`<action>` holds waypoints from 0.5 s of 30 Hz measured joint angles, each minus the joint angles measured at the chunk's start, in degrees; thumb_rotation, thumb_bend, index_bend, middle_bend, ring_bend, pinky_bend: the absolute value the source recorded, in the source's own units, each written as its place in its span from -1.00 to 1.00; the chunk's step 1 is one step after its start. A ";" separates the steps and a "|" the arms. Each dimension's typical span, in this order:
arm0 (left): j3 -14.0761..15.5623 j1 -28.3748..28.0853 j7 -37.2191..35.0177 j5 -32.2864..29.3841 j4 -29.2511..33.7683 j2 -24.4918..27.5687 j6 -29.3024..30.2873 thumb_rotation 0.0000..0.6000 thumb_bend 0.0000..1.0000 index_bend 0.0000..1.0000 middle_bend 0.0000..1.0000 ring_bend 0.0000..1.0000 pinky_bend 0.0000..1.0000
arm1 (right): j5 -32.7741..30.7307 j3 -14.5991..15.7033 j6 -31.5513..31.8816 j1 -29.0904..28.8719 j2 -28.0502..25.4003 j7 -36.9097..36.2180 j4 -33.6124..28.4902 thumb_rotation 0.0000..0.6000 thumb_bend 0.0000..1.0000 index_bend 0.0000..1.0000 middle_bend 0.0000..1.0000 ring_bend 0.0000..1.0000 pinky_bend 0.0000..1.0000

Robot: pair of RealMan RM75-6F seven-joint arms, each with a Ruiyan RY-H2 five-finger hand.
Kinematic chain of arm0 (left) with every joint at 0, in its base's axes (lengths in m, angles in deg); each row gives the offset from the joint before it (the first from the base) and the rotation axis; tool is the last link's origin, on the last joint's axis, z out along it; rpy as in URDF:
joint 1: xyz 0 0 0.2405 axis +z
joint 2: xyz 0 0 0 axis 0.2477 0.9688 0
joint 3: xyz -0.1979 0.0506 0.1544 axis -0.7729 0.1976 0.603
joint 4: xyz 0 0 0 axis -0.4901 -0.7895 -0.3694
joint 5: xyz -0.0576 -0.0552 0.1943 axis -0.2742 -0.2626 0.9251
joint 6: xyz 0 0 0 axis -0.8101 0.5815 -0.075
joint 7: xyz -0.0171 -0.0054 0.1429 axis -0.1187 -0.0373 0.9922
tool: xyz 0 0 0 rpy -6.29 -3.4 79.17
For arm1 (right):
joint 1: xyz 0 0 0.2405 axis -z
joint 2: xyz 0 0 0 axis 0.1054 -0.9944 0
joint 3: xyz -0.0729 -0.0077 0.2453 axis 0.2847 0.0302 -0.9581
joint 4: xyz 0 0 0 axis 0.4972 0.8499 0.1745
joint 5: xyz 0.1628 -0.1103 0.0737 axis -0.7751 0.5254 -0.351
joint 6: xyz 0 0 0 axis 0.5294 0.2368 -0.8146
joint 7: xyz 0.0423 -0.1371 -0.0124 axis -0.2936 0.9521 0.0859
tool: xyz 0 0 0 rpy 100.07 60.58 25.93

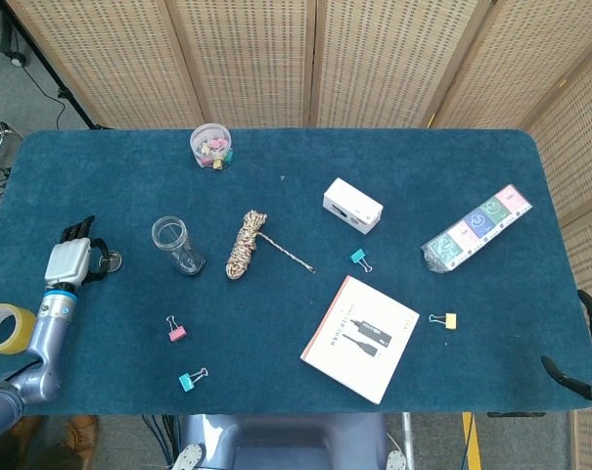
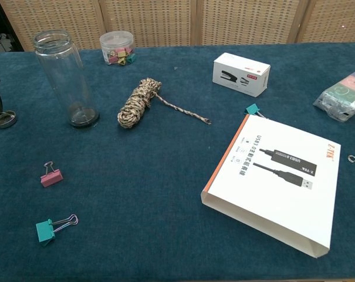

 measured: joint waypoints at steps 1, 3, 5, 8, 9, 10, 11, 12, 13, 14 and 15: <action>-0.02 0.02 0.03 0.03 0.03 0.06 0.11 1.00 -0.03 0.29 -1.00 -1.00 -1.00 | 0.01 0.02 -0.05 -0.02 0.01 0.01 -0.01 1.00 -0.58 -1.00 -1.00 -1.00 -1.00; -0.06 0.11 0.09 0.12 0.24 0.26 0.50 1.00 -0.02 0.29 -1.00 -1.00 -1.00 | 0.05 0.05 -0.12 -0.05 0.03 0.03 -0.03 1.00 -0.58 -1.00 -1.00 -1.00 -1.00; -0.09 0.25 0.18 0.28 0.63 0.57 1.05 1.00 -0.02 0.30 -1.00 -1.00 -1.00 | 0.08 0.07 -0.17 -0.09 0.06 0.06 -0.03 1.00 -0.58 -1.00 -1.00 -1.00 -1.00; -0.11 0.52 0.44 0.58 1.54 1.33 2.00 1.00 -0.02 0.30 -1.00 -1.00 -1.00 | 0.18 0.12 -0.24 -0.13 0.12 0.12 -0.08 1.00 -0.58 -1.00 -1.00 -1.00 -1.00; -0.13 0.64 0.49 0.69 2.06 1.71 2.35 1.00 -0.02 0.30 -1.00 -1.00 -1.00 | 0.22 0.15 -0.26 -0.14 0.13 0.16 -0.09 1.00 -0.58 -1.00 -1.00 -1.00 -1.00; -0.14 0.70 0.51 0.75 2.35 1.92 2.48 1.00 -0.02 0.31 -1.00 -1.00 -1.00 | 0.26 0.18 -0.28 -0.15 0.14 0.19 -0.11 1.00 -0.58 -1.00 -1.00 -1.00 -1.00; -0.16 0.84 0.56 0.89 3.00 2.38 2.84 1.00 -0.02 0.31 -1.00 -1.00 -1.00 | 0.28 0.19 -0.28 -0.15 0.15 0.20 -0.13 1.00 -0.58 -1.00 -1.00 -1.00 -1.00; -0.18 0.95 0.61 1.01 3.56 2.76 3.22 1.00 -0.02 0.31 -1.00 -1.00 -1.00 | 0.32 0.20 -0.26 -0.15 0.15 0.21 -0.15 1.00 -0.58 -1.00 -1.00 -1.00 -1.00; -0.19 1.06 0.69 1.16 4.15 3.16 3.70 1.00 -0.02 0.31 -1.00 -1.00 -1.00 | 0.37 0.22 -0.22 -0.15 0.16 0.23 -0.18 1.00 -0.58 -1.00 -1.00 -1.00 -1.00; -0.22 1.27 0.93 1.47 5.09 3.83 4.70 1.00 -0.02 0.31 -1.00 -1.00 -1.00 | 0.40 0.23 -0.20 -0.14 0.15 0.23 -0.19 1.00 -0.58 -1.00 -1.00 -1.00 -1.00; -0.25 1.35 1.04 1.59 5.49 4.09 5.15 1.00 -0.02 0.31 -1.00 -1.00 -1.00 | 0.41 0.23 -0.18 -0.13 0.15 0.24 -0.20 1.00 -0.58 -1.00 -1.00 -1.00 -1.00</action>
